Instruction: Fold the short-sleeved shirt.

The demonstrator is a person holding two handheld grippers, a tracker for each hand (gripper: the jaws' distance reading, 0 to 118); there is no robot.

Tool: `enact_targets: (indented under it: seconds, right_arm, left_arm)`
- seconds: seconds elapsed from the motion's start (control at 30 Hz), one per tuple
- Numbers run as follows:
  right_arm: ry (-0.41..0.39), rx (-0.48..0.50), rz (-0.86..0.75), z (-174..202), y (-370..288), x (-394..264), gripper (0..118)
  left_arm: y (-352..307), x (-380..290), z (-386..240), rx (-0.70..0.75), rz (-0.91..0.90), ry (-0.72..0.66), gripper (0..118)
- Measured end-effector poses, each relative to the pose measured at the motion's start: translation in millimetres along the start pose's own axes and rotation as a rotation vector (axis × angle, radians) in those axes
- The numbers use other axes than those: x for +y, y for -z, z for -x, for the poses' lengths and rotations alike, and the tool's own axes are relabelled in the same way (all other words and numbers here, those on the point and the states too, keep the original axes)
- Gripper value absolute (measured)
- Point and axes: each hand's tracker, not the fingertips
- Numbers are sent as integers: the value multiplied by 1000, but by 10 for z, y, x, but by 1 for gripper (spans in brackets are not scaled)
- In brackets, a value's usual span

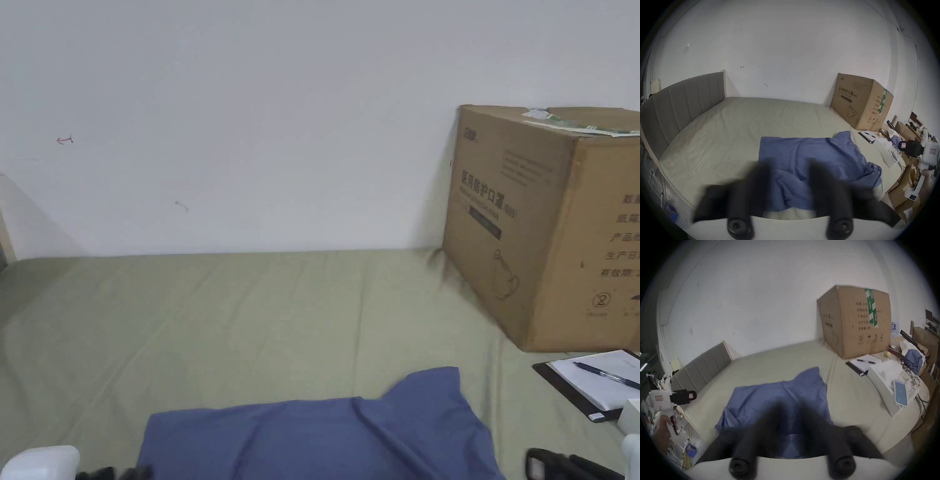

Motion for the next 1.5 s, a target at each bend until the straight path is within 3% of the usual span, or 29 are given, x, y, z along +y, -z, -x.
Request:
enact_targets:
  seconds: [0.03,0.1,0.17,0.27,0.4,0.53,0.57,0.6,0.63,0.67,0.73,0.93,1.0,1.03,1.07,1.17,1.23,1.4,1.5]
  right_arm:
    - [-19,-26,-11,35,-10,76,0]
    - [-44,9,-27,43,15,216,0]
    - [-94,-17,-20,-30,169,414,0]
    - [-63,-13,40,-209,624,795,0]
    - [-61,-51,393,-544,1761,1096,0]
    - [81,-76,641,-905,2773,1018,1]
    - [116,-69,683,-981,2980,959,19]
    - [143,-82,729,-1045,3164,902,56]
    - [161,-105,760,-1100,3317,831,109]
    - [166,-110,709,-1140,3409,802,117]
    - [185,-152,742,-1200,3645,740,106]
    - [104,-212,821,-1277,3923,471,104]
    - [87,-233,837,-1243,3964,404,83]
    - [82,-239,845,-1248,3992,353,59]
    - [77,-249,861,-1245,4015,298,45]
    - [5,-242,864,-1185,4012,211,31]
    - [0,-225,839,-1173,3978,234,1]
    - [78,-138,711,-1202,3826,423,0]
    - [85,-101,667,-1179,3677,560,0]
  left_arm:
    - [-19,-8,-46,42,-8,8,0]
    - [-109,13,-48,34,-42,-4,0]
    - [-99,37,-67,10,-62,-30,0]
    - [-14,66,-93,-2,-95,-40,0]
    - [126,93,-121,24,-135,-33,0]
    - [275,129,-91,28,-129,-41,0]
    - [318,127,-84,37,-123,-34,0]
    - [382,132,-44,44,-118,-27,0]
    - [425,126,-33,53,-114,-21,0]
    - [466,115,-23,66,-112,-17,0]
    - [574,85,38,87,-107,-5,0]
    - [800,16,160,104,-35,-22,0]
    - [831,9,214,111,-11,-37,0]
    - [823,-1,247,112,-12,-67,0]
    - [816,-11,279,106,-15,-104,0]
    - [839,-12,381,96,4,-136,0]
    - [834,-17,396,114,9,-114,0]
    - [907,91,466,111,13,-69,0]
    - [1204,309,598,52,81,-76,0]
